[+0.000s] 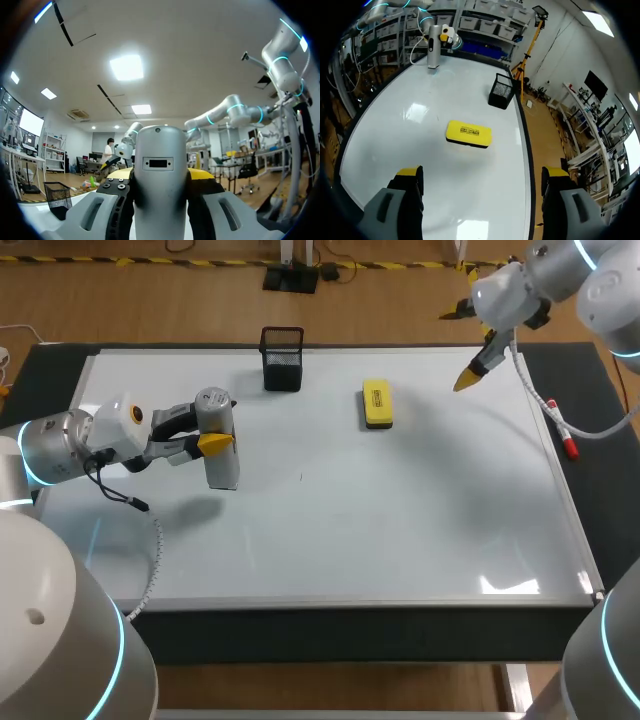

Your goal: Pick up the inspection probe, press it on each red-marked spot on the whiteboard one by one, put down the probe, pick up the eraser, and wipe off all the red marks.

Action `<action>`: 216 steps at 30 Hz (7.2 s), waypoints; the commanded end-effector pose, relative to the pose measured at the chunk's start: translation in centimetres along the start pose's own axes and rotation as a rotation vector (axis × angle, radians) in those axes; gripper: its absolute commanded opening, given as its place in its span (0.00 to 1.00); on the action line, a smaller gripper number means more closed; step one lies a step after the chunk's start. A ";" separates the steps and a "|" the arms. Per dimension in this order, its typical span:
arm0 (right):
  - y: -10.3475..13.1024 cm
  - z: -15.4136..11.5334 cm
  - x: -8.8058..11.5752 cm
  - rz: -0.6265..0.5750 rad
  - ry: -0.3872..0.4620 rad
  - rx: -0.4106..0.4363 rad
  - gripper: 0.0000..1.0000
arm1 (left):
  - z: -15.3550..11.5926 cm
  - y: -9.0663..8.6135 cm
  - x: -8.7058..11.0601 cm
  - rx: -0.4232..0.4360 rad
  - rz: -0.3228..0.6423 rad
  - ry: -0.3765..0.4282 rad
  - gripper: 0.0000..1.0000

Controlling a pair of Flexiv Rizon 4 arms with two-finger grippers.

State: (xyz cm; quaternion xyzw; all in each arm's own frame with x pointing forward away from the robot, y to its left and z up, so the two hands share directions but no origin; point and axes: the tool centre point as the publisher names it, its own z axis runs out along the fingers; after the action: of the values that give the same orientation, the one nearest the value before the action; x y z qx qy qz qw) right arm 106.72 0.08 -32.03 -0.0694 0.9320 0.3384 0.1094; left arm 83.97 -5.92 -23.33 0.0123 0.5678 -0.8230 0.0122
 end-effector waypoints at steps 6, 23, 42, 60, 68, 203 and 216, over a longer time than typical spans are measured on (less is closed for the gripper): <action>0.0 0.0 -0.1 -0.001 0.003 0.003 1.00 | 0.1 -0.9 0.8 -0.001 -0.007 0.027 0.00; 0.0 0.0 -0.1 -0.001 0.003 0.003 1.00 | 1.7 -5.6 -10.4 0.001 -0.030 0.188 0.00; 0.0 0.0 -0.1 -0.001 0.003 0.003 1.00 | 7.2 -7.0 -20.3 0.030 0.011 0.264 0.00; 0.0 0.0 -0.1 -0.001 0.003 0.003 1.00 | 9.8 -4.4 -25.0 0.040 0.017 0.308 0.00; 0.0 0.0 -0.1 -0.001 0.003 0.003 1.00 | 9.7 -3.1 -26.4 0.027 0.009 0.312 0.00; 0.0 0.0 -0.1 -0.001 0.003 0.003 1.00 | 5.1 3.3 -26.7 -0.580 -0.025 0.038 1.00; 0.0 0.0 -0.1 -0.001 0.003 0.003 1.00 | 3.8 2.2 -25.5 -0.743 -0.004 -0.066 1.00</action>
State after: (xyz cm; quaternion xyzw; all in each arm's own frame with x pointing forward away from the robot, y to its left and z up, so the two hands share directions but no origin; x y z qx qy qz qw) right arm 106.79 0.09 -32.07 -0.0696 0.9320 0.3385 0.1090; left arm 111.12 -10.21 -23.96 0.0712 0.7450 -0.6564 -0.0951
